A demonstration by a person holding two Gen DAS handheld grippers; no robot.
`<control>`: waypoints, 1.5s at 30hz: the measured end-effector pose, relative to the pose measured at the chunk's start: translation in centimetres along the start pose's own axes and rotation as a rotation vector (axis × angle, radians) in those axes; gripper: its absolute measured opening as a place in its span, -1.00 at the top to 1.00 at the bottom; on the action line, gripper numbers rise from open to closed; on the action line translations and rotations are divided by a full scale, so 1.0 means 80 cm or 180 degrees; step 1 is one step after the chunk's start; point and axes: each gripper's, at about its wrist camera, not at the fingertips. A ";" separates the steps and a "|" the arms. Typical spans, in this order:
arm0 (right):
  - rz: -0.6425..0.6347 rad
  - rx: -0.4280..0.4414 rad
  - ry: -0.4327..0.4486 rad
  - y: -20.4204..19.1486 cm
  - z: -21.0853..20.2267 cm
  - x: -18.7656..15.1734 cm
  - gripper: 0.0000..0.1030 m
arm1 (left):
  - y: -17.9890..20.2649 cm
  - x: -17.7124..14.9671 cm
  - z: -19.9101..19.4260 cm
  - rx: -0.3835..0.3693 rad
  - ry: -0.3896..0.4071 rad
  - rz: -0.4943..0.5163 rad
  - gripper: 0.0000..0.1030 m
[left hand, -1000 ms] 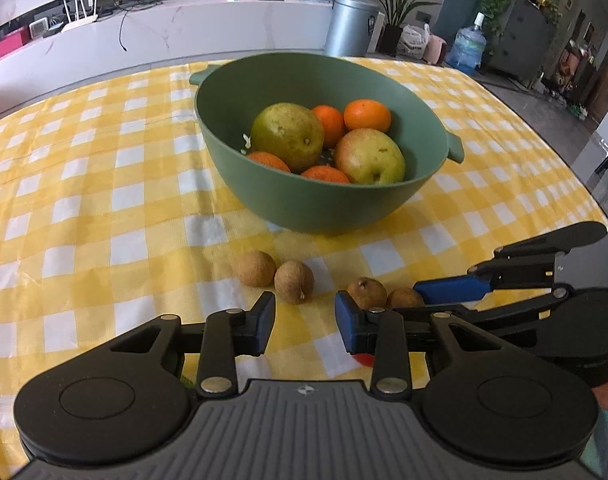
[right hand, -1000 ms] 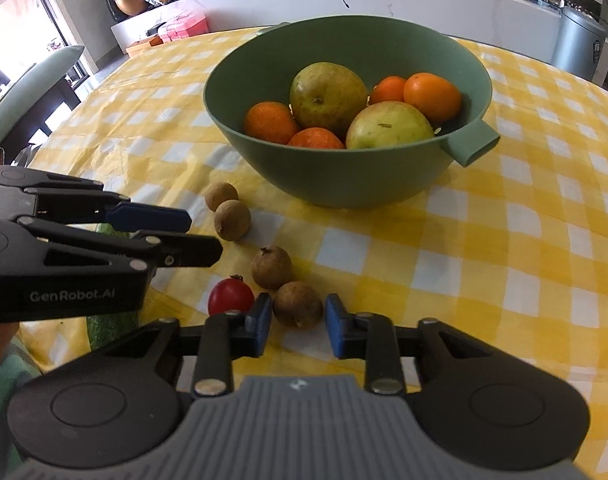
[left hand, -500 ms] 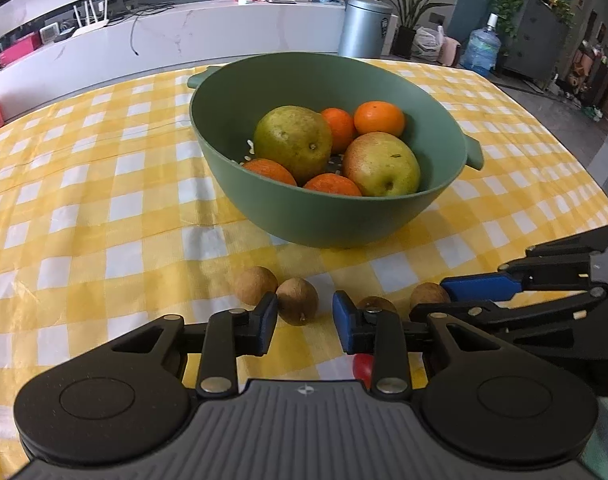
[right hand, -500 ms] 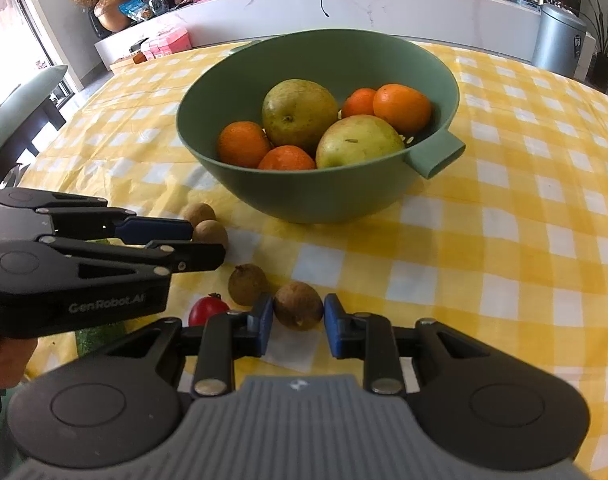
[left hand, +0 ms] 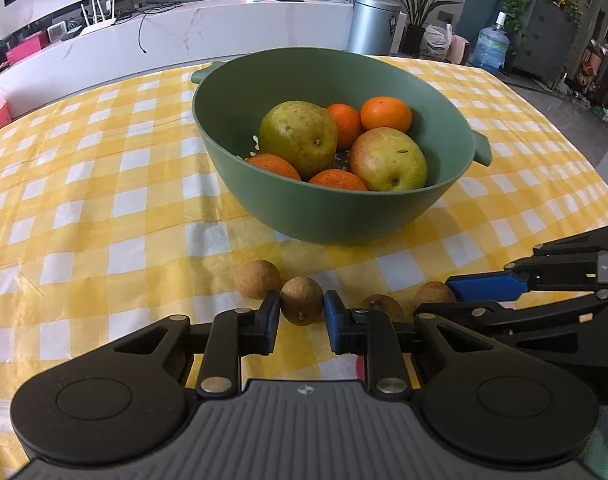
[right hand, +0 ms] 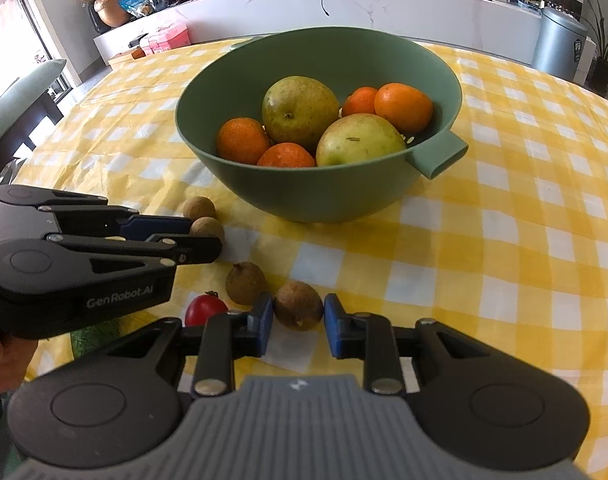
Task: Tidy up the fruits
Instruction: 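Grasp a brown fruit with the left tool while right tool grasps another, then carry both brown fruits over the colander and lower them in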
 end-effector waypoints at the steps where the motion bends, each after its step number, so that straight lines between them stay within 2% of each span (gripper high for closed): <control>1: 0.0002 -0.0001 0.0006 0.000 0.000 0.000 0.54 | 0.000 0.000 -0.002 -0.0016 0.0007 0.0008 0.49; 9: -0.0077 0.0014 0.0204 0.000 -0.017 -0.001 0.54 | -0.002 -0.002 -0.033 -0.0233 0.0093 -0.0037 0.49; 20: -0.0343 0.0025 0.0827 -0.004 -0.062 0.003 0.54 | -0.002 0.012 -0.075 -0.0533 0.0390 -0.0085 0.49; 26: -0.0389 -0.0127 0.1262 -0.006 -0.086 0.011 0.54 | -0.001 0.030 -0.089 -0.0598 0.0542 -0.0109 0.49; 31: -0.0341 -0.0226 0.1252 0.005 -0.073 0.034 0.54 | 0.013 0.051 -0.082 -0.0481 0.0536 0.0018 0.49; 34: -0.0368 -0.0270 0.1219 0.014 -0.060 0.047 0.54 | 0.022 0.064 -0.073 -0.0341 0.0516 0.0216 0.49; 40: -0.0330 -0.0236 0.1173 0.028 -0.040 0.060 0.54 | 0.036 0.089 -0.047 -0.0016 0.0414 0.0579 0.49; 45: -0.0486 -0.0204 0.1093 0.026 -0.021 0.067 0.54 | 0.043 0.101 -0.027 0.0138 0.0324 0.0767 0.49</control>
Point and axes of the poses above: each gripper's, at about its wrist camera, not at the fingertips, and z roughly the way its jaws point, y to its right, x to its top, and after that the axes turned 14 degrees about -z, right-handed
